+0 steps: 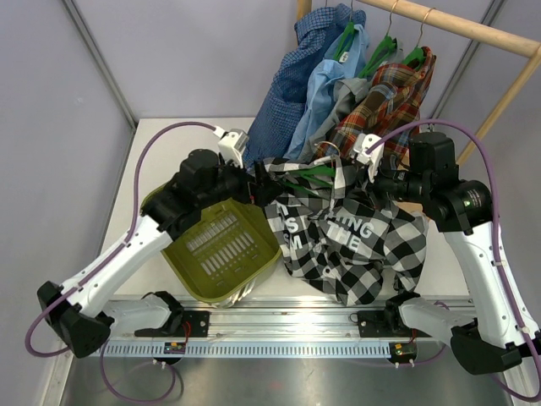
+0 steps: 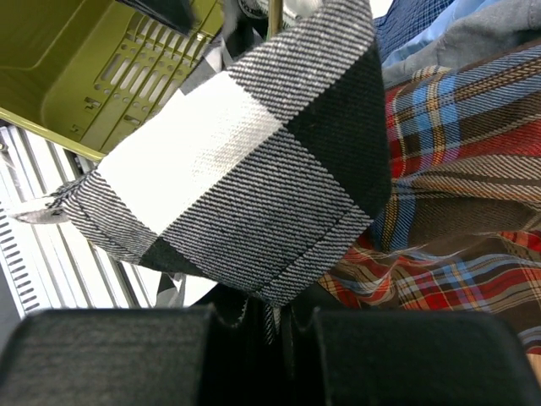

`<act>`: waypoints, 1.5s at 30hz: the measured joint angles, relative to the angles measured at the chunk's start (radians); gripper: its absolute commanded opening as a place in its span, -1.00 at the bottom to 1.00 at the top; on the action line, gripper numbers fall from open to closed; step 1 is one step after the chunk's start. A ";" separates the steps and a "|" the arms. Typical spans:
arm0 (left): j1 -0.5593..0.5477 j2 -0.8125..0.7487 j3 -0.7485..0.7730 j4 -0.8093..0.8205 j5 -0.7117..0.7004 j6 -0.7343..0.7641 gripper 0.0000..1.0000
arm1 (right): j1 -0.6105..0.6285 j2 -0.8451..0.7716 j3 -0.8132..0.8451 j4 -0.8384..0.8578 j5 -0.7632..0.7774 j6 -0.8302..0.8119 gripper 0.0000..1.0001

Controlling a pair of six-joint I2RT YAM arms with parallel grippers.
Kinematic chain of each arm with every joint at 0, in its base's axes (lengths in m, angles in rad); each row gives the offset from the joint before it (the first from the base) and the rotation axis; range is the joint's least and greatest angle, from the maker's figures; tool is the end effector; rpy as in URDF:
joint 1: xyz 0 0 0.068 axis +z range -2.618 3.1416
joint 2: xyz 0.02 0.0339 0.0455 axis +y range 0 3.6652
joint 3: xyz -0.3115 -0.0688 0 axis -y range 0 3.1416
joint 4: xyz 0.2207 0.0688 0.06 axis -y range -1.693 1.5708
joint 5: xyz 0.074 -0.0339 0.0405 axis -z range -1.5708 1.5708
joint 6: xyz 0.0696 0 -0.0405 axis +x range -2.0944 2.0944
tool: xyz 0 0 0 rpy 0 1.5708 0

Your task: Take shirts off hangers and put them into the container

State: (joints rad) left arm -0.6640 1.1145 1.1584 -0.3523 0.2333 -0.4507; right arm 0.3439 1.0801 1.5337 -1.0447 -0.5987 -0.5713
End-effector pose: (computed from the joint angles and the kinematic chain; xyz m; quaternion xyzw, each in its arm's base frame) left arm 0.1756 -0.1579 0.4197 0.1536 0.7900 -0.3898 0.4477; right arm 0.1322 0.0890 0.4656 -0.4970 0.6951 0.2075 0.4762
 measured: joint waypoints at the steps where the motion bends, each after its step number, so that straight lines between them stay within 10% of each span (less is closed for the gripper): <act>1: -0.011 0.024 0.005 -0.001 -0.038 -0.003 0.90 | 0.000 0.000 0.000 0.000 -0.004 0.003 -1.00; 14: -0.036 0.142 0.053 -0.005 -0.356 -0.021 -1.00 | 0.000 0.001 0.000 0.004 -0.020 0.035 -1.00; 38: 0.157 0.040 0.023 -0.046 -0.109 0.000 -1.00 | 0.016 -0.067 -0.085 0.032 -0.072 -0.188 -1.00; 45: 0.216 0.051 0.138 -0.157 -0.082 0.085 -0.48 | 0.010 -0.056 -0.053 -0.014 -0.100 -0.246 -1.00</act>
State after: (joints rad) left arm -0.4477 1.1660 1.2961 -0.5091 0.1516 -0.3660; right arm 0.3538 1.0241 1.4811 -1.0592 -0.6983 -0.8173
